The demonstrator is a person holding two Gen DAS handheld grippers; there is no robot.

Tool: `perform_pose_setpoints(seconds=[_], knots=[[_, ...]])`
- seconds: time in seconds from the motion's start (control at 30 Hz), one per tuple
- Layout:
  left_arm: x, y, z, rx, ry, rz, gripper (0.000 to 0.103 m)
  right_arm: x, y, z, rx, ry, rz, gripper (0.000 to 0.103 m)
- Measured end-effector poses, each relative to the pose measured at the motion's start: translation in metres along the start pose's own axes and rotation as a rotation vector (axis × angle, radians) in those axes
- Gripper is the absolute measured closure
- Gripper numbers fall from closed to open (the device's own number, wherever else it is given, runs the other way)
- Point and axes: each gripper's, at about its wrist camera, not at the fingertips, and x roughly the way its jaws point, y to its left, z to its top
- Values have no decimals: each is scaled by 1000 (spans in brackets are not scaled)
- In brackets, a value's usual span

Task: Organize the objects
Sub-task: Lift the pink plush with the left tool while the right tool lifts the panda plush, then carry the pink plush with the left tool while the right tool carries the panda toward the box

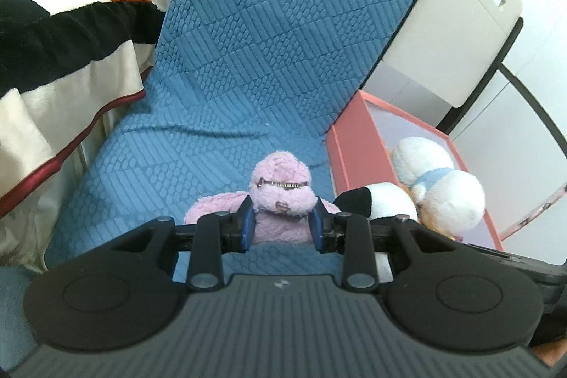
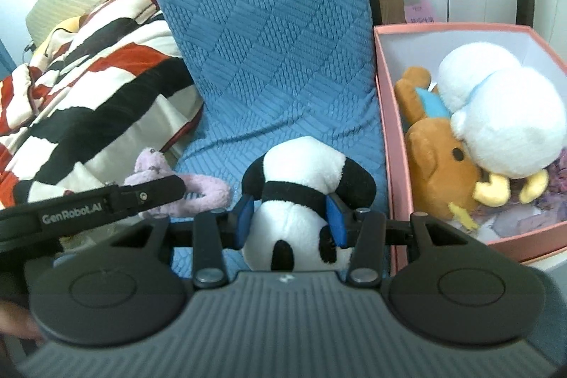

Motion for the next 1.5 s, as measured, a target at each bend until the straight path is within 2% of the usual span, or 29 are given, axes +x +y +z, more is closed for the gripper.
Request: perform_pose_setpoints(seconds=[0.33, 1.0, 1.27, 1.5], knots=[[-24, -45, 5, 12, -27, -10, 67, -48, -12, 19, 0, -50, 1, 55], [-41, -169, 67, 114, -80, -84, 67, -132, -73, 81, 38, -210, -22, 55], [-34, -212, 79, 159, -107, -109, 67, -151, -114, 94, 73, -256, -56, 55], [2, -222, 69, 132, -61, -97, 67, -136, -154, 91, 118, -212, -101, 55]])
